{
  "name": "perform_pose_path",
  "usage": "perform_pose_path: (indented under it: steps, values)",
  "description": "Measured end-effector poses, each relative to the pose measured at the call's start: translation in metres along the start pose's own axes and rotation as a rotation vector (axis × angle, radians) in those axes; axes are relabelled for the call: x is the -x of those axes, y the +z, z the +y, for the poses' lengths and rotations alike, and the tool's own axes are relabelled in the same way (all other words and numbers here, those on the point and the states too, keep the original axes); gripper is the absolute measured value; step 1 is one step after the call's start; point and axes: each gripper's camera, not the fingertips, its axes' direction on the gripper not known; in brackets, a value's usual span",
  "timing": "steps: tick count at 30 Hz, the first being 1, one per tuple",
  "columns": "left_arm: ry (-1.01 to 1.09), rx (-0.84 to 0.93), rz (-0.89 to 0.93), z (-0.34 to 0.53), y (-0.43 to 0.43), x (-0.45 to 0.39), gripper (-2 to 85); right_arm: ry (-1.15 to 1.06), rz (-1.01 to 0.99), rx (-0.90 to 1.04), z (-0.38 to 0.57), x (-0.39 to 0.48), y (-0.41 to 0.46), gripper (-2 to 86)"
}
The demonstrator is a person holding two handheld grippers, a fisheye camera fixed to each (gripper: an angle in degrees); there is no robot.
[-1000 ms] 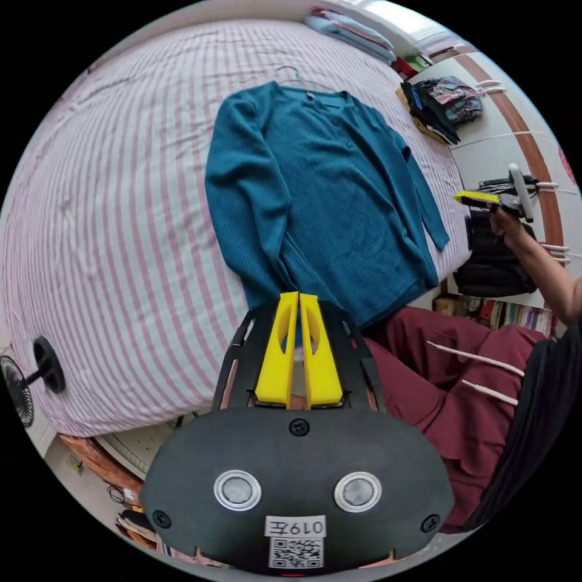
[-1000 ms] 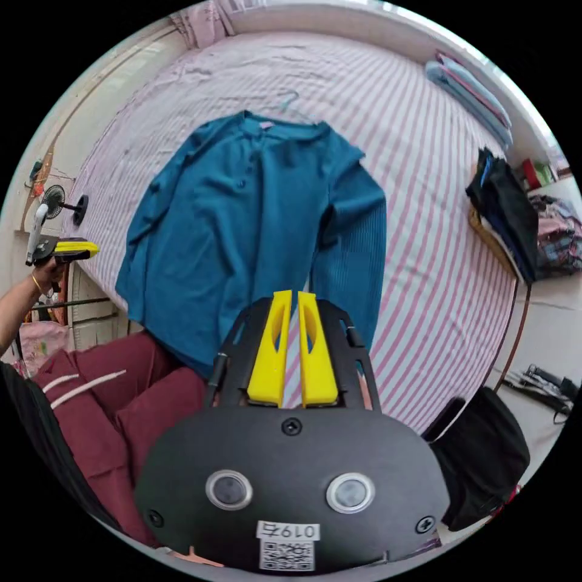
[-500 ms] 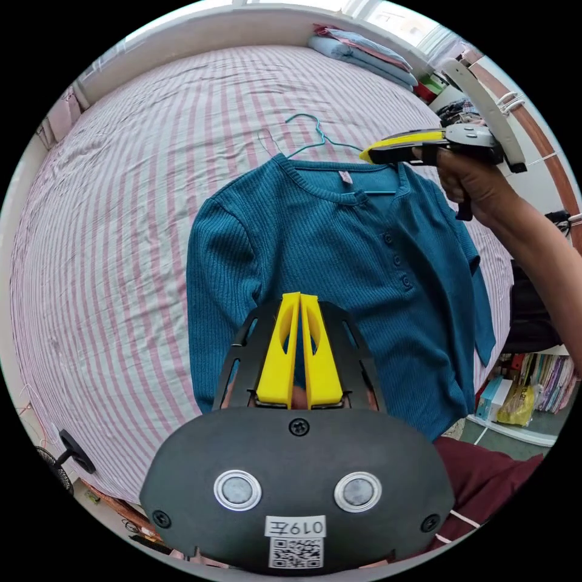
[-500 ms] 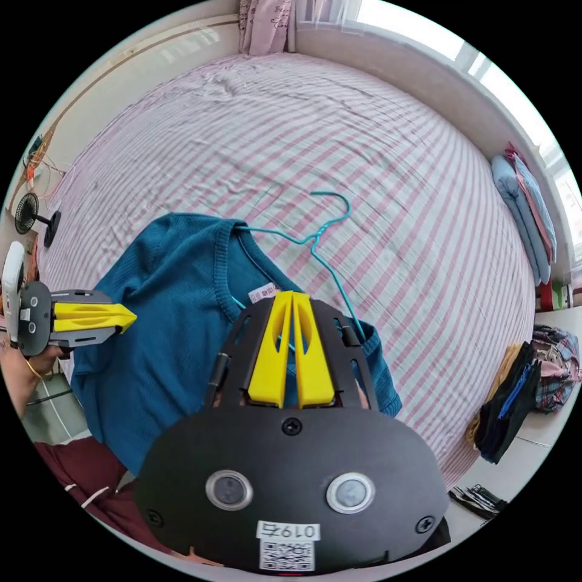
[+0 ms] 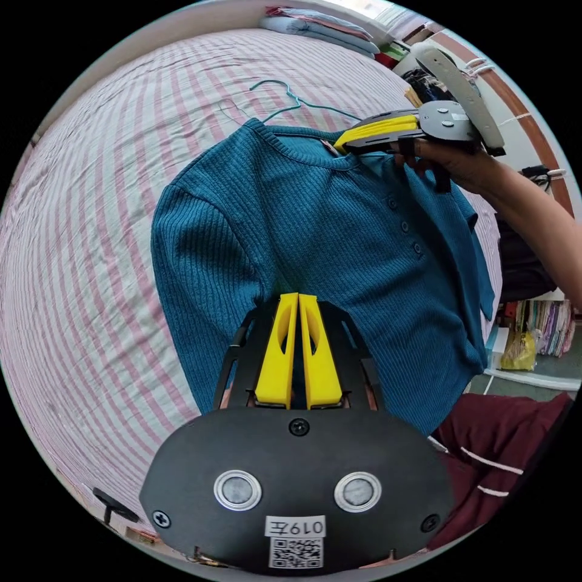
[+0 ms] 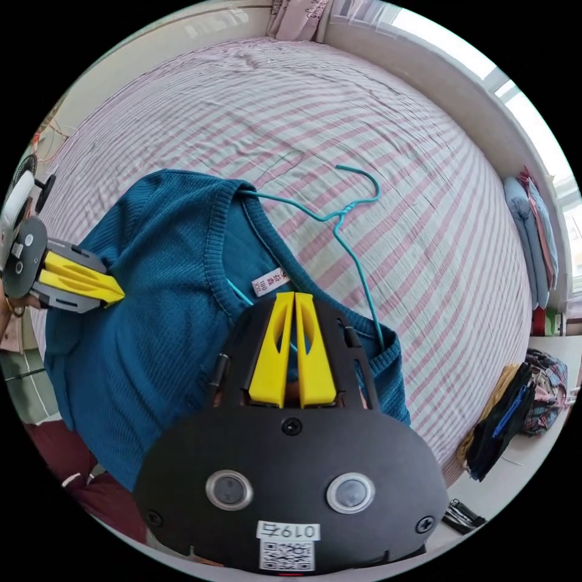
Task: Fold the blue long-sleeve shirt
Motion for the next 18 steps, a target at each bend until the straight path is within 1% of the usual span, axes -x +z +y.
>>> perform_pose_path:
  steps: [4, 7, 9, 11, 13, 15, 16, 18]
  values:
    - [0.088, 0.086, 0.004, -0.025, 0.001, 0.005, 1.0, -0.080, -0.009, 0.071, -0.021, -0.003, 0.001, -0.9]
    - [0.065, 0.103, 0.036, -0.032, 0.001, 0.013, 1.0, -0.103, -0.023, 0.055, -0.025, -0.006, 0.000, -0.8]
    - [0.097, 0.099, 0.038, -0.035, 0.000, 0.015, 0.9, -0.142, -0.046, 0.029, -0.026, -0.009, -0.002, -0.7]
    - [0.106, 0.111, 0.052, -0.039, -0.001, 0.019, 0.9, -0.218, -0.006, 0.026, -0.029, -0.002, -0.002, -0.6]
    - [0.166, 0.134, 0.034, -0.047, -0.002, 0.018, 0.9, -0.244, 0.032, 0.040, -0.034, 0.004, -0.002, -0.6]
    - [0.119, 0.172, 0.053, -0.056, -0.001, 0.023, 0.8, -0.219, 0.046, 0.066, -0.042, 0.006, -0.003, -0.7]
    - [0.046, 0.203, 0.083, -0.060, 0.000, 0.030, 0.7, -0.192, 0.037, 0.062, -0.043, 0.004, -0.003, -0.7]
    - [-0.044, 0.193, 0.120, -0.058, -0.001, 0.039, 0.7, -0.123, 0.010, 0.022, -0.041, -0.001, -0.011, -0.4]
